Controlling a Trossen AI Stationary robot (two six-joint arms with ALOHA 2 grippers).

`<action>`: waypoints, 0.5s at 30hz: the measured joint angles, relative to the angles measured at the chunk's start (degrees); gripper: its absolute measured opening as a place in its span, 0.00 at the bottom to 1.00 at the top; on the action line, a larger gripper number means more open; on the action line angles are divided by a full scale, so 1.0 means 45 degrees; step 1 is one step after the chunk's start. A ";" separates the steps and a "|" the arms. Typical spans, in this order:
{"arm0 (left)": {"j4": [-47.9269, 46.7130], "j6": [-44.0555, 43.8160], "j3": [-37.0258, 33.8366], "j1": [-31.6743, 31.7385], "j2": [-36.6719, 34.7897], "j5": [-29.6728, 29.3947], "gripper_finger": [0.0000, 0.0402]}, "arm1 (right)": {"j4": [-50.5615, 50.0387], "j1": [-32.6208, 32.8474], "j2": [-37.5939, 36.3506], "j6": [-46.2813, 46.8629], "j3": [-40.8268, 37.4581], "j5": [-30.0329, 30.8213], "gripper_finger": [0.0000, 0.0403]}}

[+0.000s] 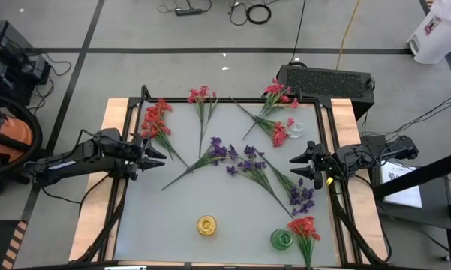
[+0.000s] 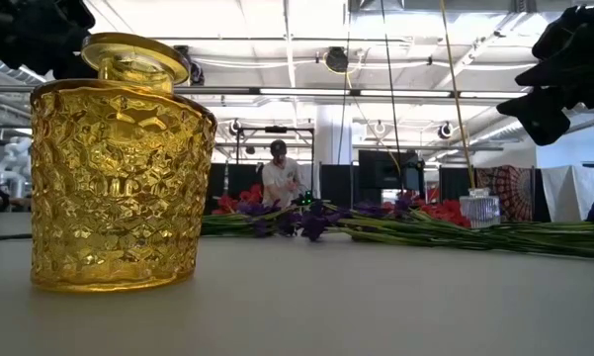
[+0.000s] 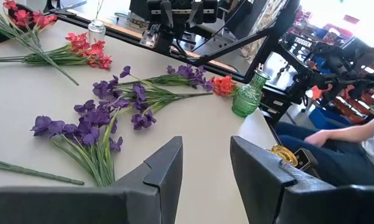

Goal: Sort flowers into vase by color

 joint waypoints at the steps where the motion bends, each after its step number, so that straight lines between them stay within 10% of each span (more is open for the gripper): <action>1: -0.0002 0.0003 -0.0002 0.0003 0.0000 -0.0002 0.35 | -0.0003 -0.0001 0.0005 -0.0002 0.0002 -0.0003 0.50; 15: 0.0003 0.1139 -0.0002 0.0001 -0.0002 -0.0003 0.35 | 0.0000 -0.0003 0.0000 -0.0002 -0.0001 -0.0003 0.50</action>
